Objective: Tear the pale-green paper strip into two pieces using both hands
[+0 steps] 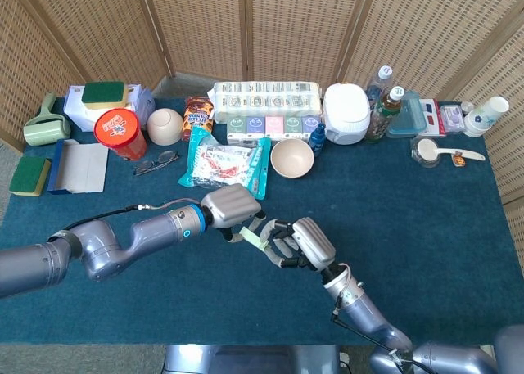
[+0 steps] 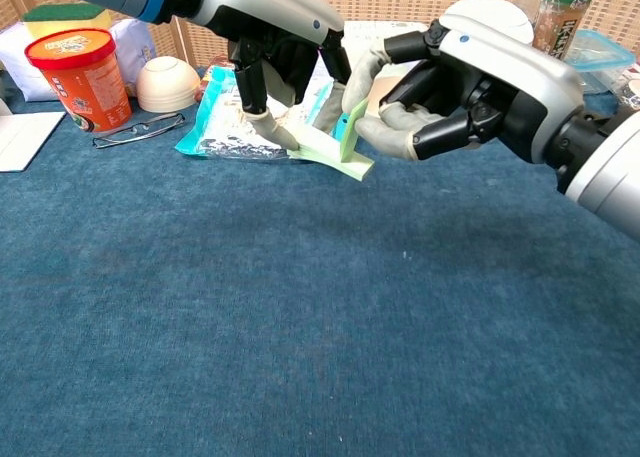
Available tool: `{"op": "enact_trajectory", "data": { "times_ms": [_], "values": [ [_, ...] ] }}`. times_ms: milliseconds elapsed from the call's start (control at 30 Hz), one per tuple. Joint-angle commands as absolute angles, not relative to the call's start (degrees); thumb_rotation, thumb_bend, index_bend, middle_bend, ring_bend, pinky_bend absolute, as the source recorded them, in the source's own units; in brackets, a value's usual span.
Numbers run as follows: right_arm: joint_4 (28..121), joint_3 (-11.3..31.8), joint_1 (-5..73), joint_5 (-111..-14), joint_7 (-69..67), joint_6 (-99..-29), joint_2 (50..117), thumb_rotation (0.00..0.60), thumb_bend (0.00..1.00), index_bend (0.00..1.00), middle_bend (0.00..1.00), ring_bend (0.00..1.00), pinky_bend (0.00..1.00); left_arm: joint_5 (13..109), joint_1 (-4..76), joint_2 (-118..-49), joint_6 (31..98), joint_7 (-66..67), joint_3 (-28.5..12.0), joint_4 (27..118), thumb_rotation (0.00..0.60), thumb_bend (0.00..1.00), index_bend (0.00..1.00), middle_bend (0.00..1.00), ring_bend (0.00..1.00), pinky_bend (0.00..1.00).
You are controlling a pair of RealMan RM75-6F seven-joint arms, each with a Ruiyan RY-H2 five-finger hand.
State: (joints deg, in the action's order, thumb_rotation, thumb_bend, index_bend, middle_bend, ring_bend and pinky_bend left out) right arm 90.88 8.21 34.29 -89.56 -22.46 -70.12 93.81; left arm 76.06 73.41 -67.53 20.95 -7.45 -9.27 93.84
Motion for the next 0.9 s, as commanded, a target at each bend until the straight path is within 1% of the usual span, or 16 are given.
{"op": "enact_trajectory", "data": {
  "times_ms": [33,533,800,900],
  "values": [
    [90.8,8.2,34.3,-89.5,-22.3,-70.1,93.9,0.600,0.42,0.52,0.95,1.00,1.00,76.2,73.4,-67.5,21.0,-7.6,-9.3,93.8,0.600,0.39,0.67,1.00,1.00,1.00],
    [89.9,8.4,34.5,-89.1,-21.7,-70.2,95.0,0.600,0.42,0.54,0.94,1.00,1.00,76.8,73.5,-67.7,20.9,-8.0,-9.2,93.5,0.600,0.39,0.67,1.00,1.00,1.00],
    [89.4,8.5,34.4,-89.0,-21.9,-70.8,95.6,0.600,0.42,0.57,0.95,1.00,1.00,76.9,73.7,-67.8,20.8,-8.1,-9.1,93.5,0.600,0.39,0.67,1.00,1.00,1.00],
    [89.3,8.5,34.4,-89.0,-22.0,-70.8,95.7,0.600,0.42,0.59,0.95,1.00,1.00,76.8,73.7,-67.9,20.9,-8.1,-9.1,93.5,0.600,0.39,0.67,1.00,1.00,1.00]
  ]
}}
